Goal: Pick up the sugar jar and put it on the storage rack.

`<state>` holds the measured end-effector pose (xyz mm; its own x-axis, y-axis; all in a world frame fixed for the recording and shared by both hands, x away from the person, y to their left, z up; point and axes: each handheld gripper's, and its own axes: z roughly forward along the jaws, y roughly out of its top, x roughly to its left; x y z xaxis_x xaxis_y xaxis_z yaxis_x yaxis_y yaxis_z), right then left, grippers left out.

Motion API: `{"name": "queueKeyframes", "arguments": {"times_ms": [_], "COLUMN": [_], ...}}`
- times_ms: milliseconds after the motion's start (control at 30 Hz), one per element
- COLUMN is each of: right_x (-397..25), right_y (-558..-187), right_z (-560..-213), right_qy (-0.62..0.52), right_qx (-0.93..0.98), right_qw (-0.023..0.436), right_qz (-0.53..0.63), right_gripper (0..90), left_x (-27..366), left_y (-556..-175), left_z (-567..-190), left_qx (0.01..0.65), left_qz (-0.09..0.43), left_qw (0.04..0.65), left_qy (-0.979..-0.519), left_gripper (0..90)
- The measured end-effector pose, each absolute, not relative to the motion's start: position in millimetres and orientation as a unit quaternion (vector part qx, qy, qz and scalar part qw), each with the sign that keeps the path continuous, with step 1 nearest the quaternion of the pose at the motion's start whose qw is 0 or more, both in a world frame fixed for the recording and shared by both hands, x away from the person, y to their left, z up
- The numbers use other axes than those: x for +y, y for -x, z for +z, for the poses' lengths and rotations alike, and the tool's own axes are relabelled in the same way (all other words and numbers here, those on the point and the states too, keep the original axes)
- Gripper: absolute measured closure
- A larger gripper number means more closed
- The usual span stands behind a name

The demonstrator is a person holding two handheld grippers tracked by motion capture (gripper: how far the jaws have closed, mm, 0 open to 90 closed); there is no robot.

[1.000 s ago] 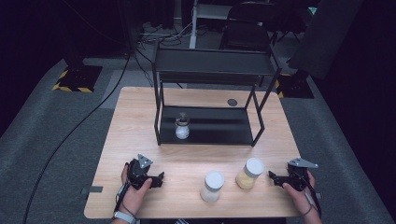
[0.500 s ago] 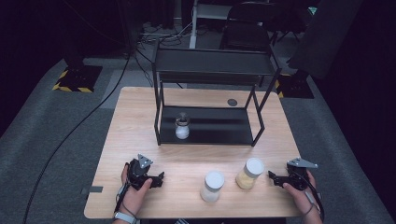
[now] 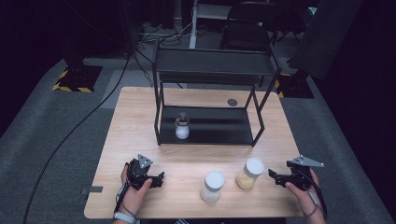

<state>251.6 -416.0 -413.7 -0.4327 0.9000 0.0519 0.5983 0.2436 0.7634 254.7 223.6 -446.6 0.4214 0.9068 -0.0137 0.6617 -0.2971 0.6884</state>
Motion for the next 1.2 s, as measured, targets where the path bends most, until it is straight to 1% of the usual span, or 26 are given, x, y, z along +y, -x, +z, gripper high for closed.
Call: {"name": "queueKeyframes", "arguments": {"times_ms": [267, 400, 500, 567, 800, 1200], "right_x": [-411.3, -407.9, -406.4, -403.5, -388.1, -354.3], "right_y": [-239.5, -235.7, -233.7, -229.8, -223.8, -219.5], "right_z": [-390.8, -379.3, -373.3, -363.3, -341.6, -322.7], "right_qy": [-0.479, -0.474, -0.469, -0.462, -0.444, -0.411], "right_qx": [0.756, 0.758, 0.760, 0.760, 0.768, 0.787], "right_qw": [0.209, 0.197, 0.196, 0.197, 0.200, 0.191], "right_qz": [0.393, 0.402, 0.406, 0.412, 0.415, 0.418], "right_gripper": [4.6, 5.0, 5.0, 5.0, 5.0, 5.0], "left_x": [224.3, 225.5, 224.0, 224.1, 224.2, 224.5], "left_y": [-254.3, -254.3, -254.2, -254.2, -254.3, -254.3], "left_z": [-447.3, -447.3, -447.2, -447.2, -447.1, -447.2], "left_qx": [0.518, 0.519, 0.518, 0.519, 0.518, 0.518], "left_qz": [0.199, 0.198, 0.200, 0.200, 0.199, 0.199], "left_qw": [0.315, 0.316, 0.314, 0.314, 0.314, 0.315], "left_qy": [-0.770, -0.769, -0.770, -0.770, -0.770, -0.770], "left_gripper": [0.5, 0.5, 0.4, 0.5, 0.5, 0.4]}}
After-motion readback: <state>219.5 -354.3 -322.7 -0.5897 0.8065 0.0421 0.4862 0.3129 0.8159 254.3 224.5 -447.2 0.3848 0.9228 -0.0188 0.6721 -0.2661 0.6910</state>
